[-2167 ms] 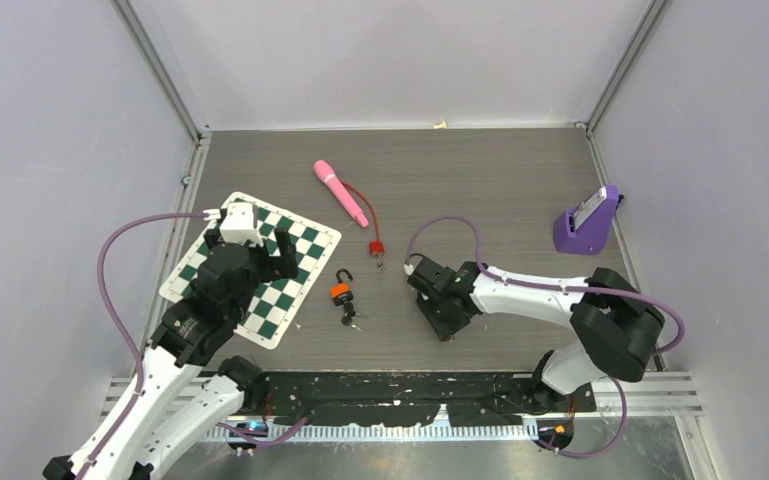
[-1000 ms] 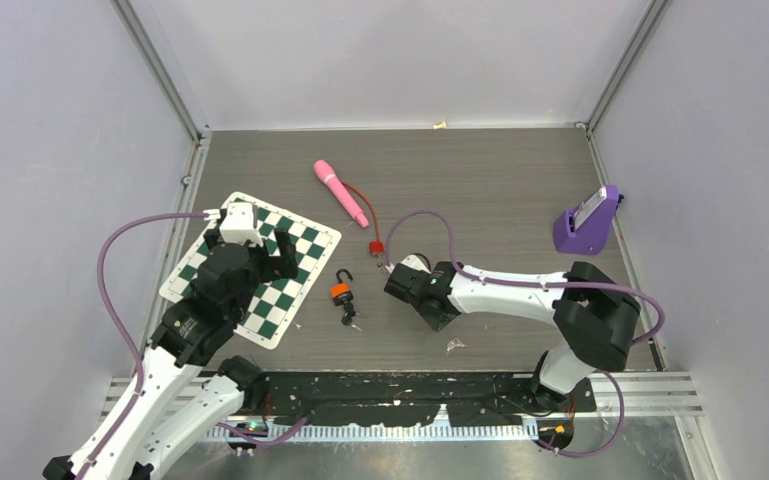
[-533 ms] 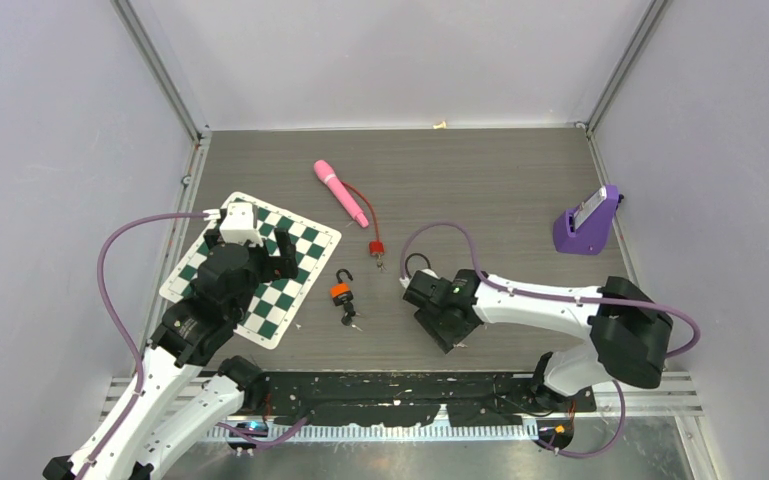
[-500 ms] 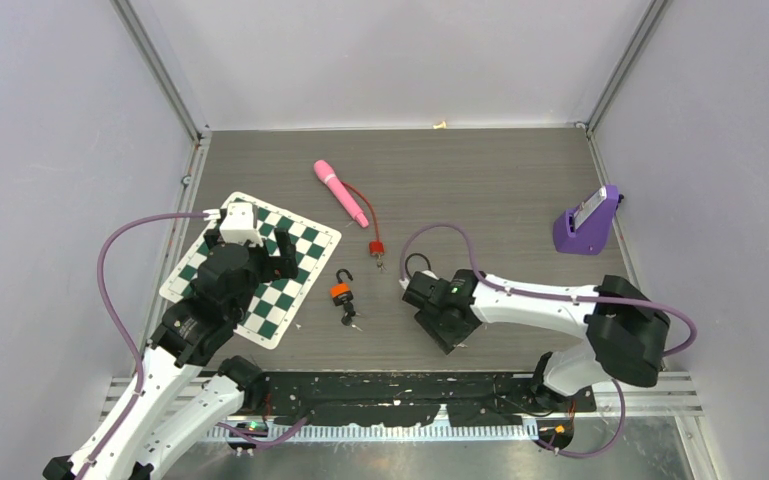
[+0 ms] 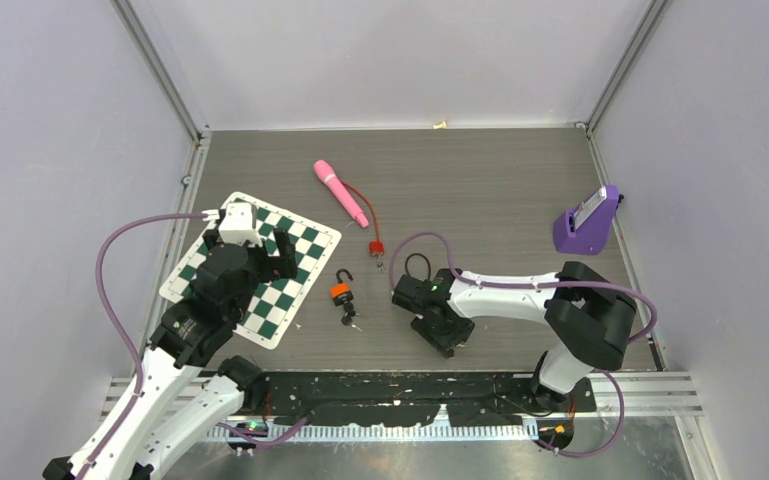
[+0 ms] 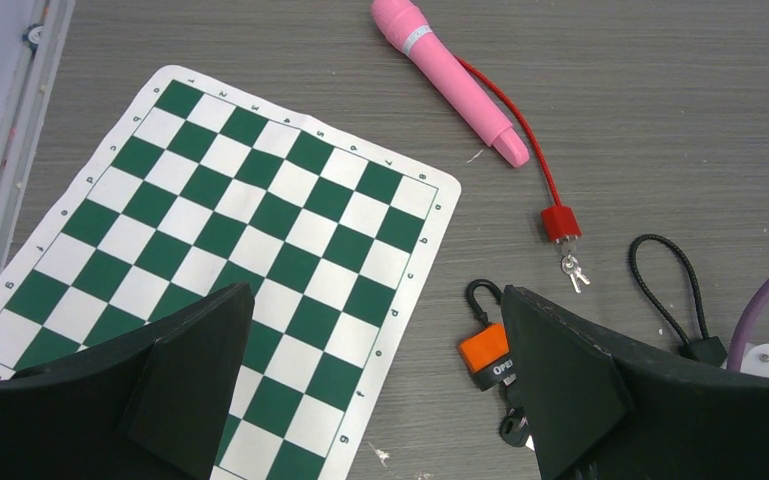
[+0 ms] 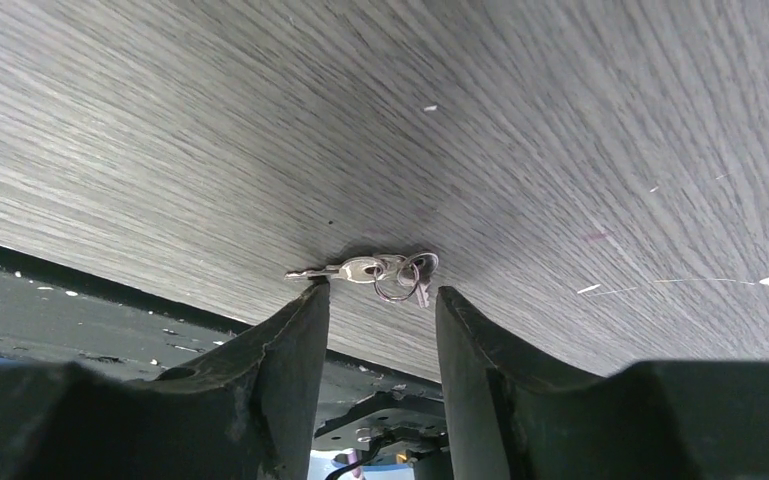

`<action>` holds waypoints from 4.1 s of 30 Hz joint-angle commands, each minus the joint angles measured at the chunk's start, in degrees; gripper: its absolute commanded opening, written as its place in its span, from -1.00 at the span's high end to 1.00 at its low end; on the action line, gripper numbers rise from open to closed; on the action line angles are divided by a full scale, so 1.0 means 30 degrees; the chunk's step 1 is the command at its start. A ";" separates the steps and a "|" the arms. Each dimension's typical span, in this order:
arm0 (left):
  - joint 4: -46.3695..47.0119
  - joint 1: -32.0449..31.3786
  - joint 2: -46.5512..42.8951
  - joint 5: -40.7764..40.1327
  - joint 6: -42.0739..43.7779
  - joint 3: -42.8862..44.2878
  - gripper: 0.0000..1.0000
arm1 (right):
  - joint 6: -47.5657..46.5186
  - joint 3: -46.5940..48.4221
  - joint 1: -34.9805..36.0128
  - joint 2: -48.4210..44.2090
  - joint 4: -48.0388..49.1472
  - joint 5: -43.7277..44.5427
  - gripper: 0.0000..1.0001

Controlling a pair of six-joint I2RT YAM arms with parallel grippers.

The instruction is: Unlock with the key

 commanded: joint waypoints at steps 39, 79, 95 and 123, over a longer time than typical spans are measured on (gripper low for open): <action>0.0837 -0.0089 0.0307 0.1421 0.0165 0.0288 -0.98 | 0.3757 -0.4973 -0.6196 -0.8598 0.8943 -0.2650 0.67; 0.1396 -0.0089 -0.0662 0.1625 0.0828 -0.0178 -0.98 | -0.9062 0.3653 -0.3619 0.3035 0.2064 -0.2677 0.62; 0.2788 -0.0240 -0.0456 0.8099 -0.3306 -0.0852 -0.98 | -0.3481 0.0791 -0.3617 -0.4936 0.6027 -0.3995 0.90; 1.1789 -0.1077 0.5832 1.4570 -1.9032 -0.5481 -0.98 | -0.0559 -0.5497 -0.1496 -0.9230 2.3937 -0.3440 0.90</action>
